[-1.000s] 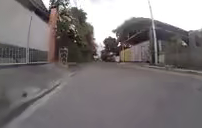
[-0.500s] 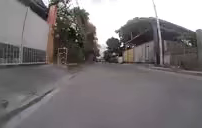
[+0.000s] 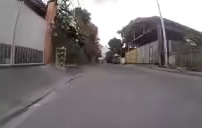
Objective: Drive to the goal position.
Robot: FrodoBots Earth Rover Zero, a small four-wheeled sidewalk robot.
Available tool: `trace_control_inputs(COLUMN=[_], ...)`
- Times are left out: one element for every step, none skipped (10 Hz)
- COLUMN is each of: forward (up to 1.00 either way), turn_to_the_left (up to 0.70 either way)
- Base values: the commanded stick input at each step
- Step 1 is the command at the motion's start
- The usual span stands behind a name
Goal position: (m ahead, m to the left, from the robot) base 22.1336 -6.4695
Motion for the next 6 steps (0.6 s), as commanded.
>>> trace_control_inputs(forward=[1.00,1.00,1.00,1.00,1.00,1.00], turn_to_the_left=[0.00,0.00,0.00,0.00,0.00,-0.02])
